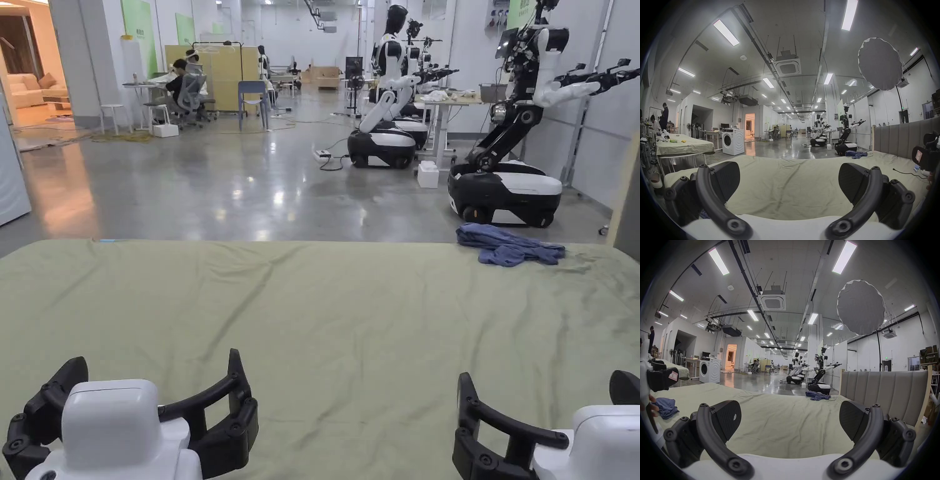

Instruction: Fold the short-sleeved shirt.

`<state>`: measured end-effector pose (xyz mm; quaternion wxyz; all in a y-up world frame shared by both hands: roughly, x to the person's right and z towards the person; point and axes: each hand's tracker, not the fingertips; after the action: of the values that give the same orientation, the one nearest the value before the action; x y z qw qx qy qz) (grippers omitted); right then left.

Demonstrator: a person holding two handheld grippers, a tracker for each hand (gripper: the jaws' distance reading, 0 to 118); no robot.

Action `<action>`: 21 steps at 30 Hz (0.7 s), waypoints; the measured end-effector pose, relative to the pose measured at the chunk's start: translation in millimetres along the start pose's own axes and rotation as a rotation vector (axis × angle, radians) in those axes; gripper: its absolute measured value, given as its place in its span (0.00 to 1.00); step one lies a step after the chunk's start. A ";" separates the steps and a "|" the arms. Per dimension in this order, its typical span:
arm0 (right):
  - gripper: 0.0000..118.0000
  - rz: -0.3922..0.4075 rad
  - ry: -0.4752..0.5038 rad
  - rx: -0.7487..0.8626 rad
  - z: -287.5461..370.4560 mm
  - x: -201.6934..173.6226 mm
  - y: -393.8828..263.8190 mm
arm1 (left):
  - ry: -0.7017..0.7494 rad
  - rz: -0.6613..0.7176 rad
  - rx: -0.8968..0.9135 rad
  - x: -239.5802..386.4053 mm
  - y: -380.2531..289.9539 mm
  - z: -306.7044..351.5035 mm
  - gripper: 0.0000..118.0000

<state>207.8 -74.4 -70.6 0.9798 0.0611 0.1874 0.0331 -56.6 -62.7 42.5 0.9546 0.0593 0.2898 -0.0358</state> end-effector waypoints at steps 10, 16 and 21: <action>1.00 0.001 0.030 -0.029 -2.8 -3.6 -2.8 | 0.002 -0.007 0.006 7.5 1.1 2.4 1.00; 1.00 -0.020 0.090 -0.004 -0.6 -3.1 -4.4 | 0.009 -0.007 0.014 5.8 -0.1 3.4 1.00; 1.00 -0.021 0.073 0.023 2.8 -7.3 -5.7 | 0.011 -0.006 0.006 7.3 -1.6 2.7 1.00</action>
<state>202.4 -81.0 -66.2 0.9719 0.0693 0.2239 0.0226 -49.2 -64.9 40.5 0.9527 0.0615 0.2951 -0.0394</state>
